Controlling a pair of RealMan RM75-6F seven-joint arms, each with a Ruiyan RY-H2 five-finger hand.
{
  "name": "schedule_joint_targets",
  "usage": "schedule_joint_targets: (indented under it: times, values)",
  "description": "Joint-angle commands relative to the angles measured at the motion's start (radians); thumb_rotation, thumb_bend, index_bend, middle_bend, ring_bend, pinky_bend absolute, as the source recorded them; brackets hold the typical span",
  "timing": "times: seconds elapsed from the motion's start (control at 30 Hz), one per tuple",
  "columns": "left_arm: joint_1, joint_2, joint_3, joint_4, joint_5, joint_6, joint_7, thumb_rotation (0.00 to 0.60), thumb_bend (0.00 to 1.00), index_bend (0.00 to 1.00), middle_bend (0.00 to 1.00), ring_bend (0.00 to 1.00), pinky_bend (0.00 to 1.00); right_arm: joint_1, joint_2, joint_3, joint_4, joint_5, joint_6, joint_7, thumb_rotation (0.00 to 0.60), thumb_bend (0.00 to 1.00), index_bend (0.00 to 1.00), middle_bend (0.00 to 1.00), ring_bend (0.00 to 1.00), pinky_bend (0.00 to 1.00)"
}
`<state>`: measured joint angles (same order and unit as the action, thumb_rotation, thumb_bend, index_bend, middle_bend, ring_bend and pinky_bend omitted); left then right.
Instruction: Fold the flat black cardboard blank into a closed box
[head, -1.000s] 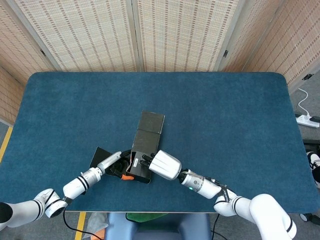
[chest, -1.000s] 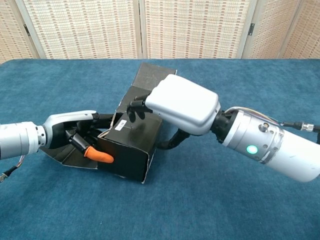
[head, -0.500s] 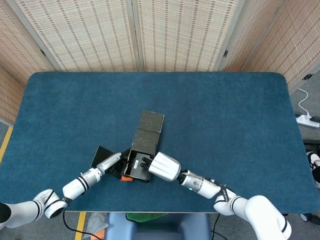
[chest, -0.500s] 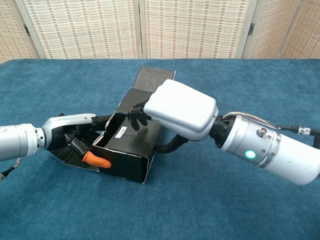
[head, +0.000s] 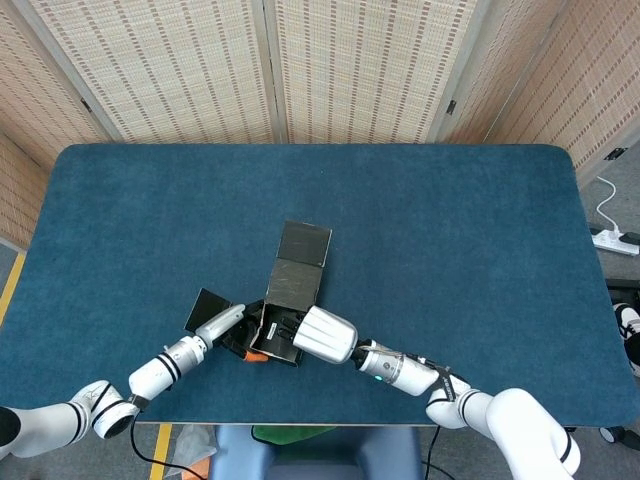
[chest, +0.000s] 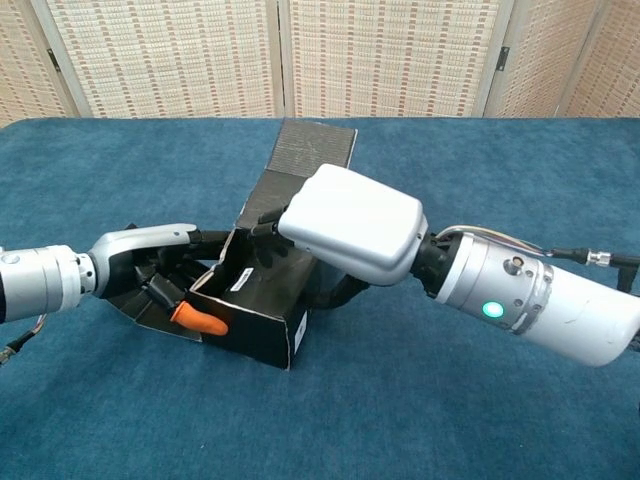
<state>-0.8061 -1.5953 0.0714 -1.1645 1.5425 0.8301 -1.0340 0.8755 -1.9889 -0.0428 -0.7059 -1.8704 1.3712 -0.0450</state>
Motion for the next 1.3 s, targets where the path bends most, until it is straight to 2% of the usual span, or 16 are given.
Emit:
schedule_joint_targets:
  times: [0.03,0.5,0.87,1.13,1.3]
  values:
    - [0.002,-0.003,-0.004,0.000,-0.006,-0.007,0.006,0.600,0.19,0.26,0.33,0.56,0.74,-0.002,0.004,-0.004,-0.001,0.000,-0.001,-0.001,0.600,0.11,0.48,0.46,0.76,1.00]
    - [0.022,-0.029,-0.018,0.021,-0.012,0.000,-0.020,0.600,0.19,0.35,0.40,0.58,0.75,-0.010,0.005,-0.024,0.004,0.004,-0.015,-0.005,0.600,0.11,0.48,0.42,0.76,1.00]
    - [0.044,-0.055,-0.017,0.063,0.023,0.061,-0.107,0.600,0.19,0.39,0.47,0.59,0.74,-0.019,0.002,-0.029,0.000,0.008,-0.011,-0.003,0.600,0.13,0.48,0.41,0.76,1.00]
    - [0.037,-0.058,-0.004,0.077,0.043,0.058,-0.160,0.600,0.22,0.41,0.49,0.59,0.74,-0.020,0.006,-0.013,-0.009,0.022,-0.003,0.004,0.600,0.13,0.48,0.41,0.76,1.00]
    - [0.032,-0.059,-0.003,0.077,0.045,0.053,-0.197,0.600,0.23,0.41,0.50,0.59,0.74,-0.020,0.002,-0.028,-0.015,0.022,-0.039,-0.007,0.600,0.13,0.48,0.41,0.76,1.00]
